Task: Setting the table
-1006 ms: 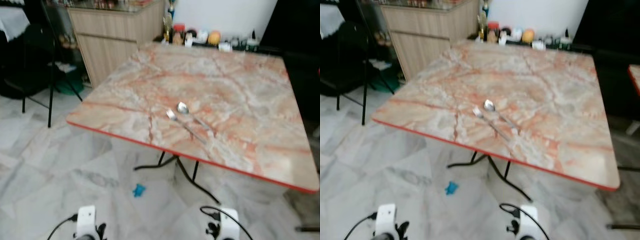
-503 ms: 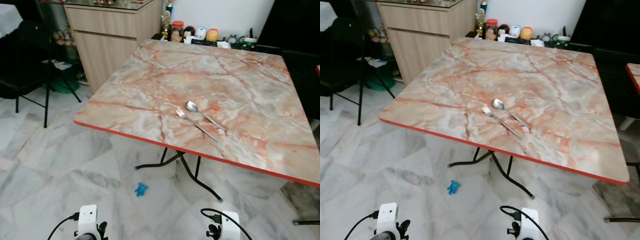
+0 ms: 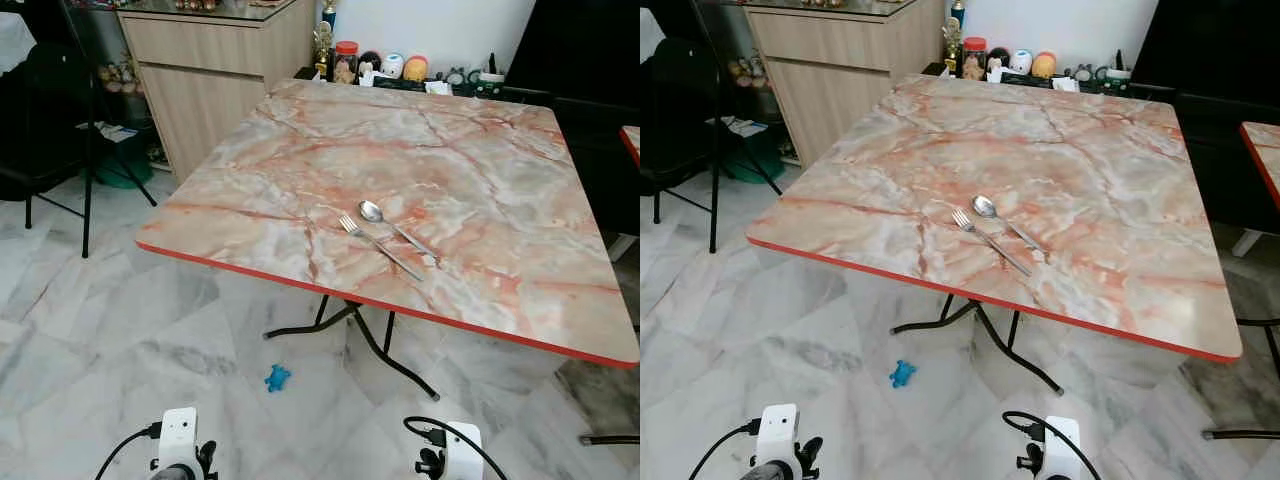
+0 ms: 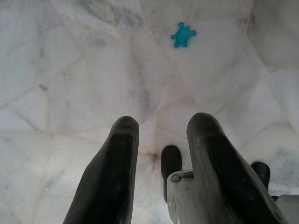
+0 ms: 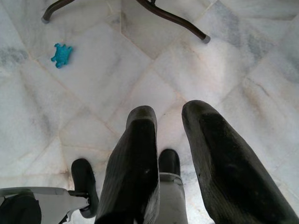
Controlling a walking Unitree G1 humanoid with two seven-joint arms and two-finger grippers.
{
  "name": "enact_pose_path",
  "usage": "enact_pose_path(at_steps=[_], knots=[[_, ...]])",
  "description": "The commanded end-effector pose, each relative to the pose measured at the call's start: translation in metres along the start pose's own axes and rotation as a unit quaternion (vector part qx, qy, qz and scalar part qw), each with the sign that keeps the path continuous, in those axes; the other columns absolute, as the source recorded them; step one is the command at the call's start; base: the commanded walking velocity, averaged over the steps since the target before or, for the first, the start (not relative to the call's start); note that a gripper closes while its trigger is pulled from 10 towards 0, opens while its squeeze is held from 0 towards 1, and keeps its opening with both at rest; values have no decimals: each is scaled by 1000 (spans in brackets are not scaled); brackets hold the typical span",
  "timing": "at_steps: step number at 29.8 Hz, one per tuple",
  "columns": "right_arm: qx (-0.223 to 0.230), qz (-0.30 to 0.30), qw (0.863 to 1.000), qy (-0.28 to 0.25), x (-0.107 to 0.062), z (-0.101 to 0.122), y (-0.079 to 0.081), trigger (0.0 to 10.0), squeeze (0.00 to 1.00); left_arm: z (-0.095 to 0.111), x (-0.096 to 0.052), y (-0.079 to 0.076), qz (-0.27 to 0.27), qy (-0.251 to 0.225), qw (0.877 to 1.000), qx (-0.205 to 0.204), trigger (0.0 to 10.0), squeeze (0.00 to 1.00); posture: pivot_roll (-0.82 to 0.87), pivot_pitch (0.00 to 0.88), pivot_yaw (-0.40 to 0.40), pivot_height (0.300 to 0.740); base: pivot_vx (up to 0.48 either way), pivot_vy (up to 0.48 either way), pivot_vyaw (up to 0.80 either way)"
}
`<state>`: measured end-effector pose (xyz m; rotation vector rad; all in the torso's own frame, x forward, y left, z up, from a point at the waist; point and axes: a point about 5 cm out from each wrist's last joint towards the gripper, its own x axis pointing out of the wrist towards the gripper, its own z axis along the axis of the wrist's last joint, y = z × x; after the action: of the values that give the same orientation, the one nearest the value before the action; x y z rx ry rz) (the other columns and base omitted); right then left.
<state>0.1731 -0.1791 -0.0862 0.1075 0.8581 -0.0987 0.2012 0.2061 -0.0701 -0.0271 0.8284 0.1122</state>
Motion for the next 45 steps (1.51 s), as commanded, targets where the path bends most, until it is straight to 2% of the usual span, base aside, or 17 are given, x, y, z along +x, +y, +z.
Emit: enact_pose_path(at_steps=[1,15,28,31,40,41,43,45], knots=[[2,-3,1000,-4,0,1,-1,10000,0,0,0,1,2,3,1000,10,10000,0,57,5,-4,736,0,0,0],[-1,-2,1000,-10,0,2,-3,10000,0,0,0,-4,-3,0,1000,10,10000,0,53,5,-9,736,0,0,0],[-29,5,997,-77,-2,15,-2,10000,0,1,0,-4,-3,-7,1000,8,10000,0,21,11,-13,736,0,0,0],[-65,24,993,-97,-2,20,0,10000,0,1,0,-6,-9,-8,1000,17,10000,0,26,12,-18,736,0,0,0],[-48,-8,992,-119,-4,20,-3,10000,0,1,0,-6,-8,-8,1000,16,10000,0,25,11,-29,736,0,0,0],[-55,-17,988,-143,-6,25,-5,10000,0,1,0,-5,-8,-9,1000,16,10000,0,24,10,-31,736,0,0,0],[-64,-29,965,-254,-18,47,-13,10000,0,1,0,-5,-8,-9,1000,17,10000,0,24,11,-31,736,0,0,0],[-58,-33,957,-284,-23,53,-14,10000,0,1,0,-5,-8,-9,1000,17,10000,0,22,12,-31,736,0,0,0]])
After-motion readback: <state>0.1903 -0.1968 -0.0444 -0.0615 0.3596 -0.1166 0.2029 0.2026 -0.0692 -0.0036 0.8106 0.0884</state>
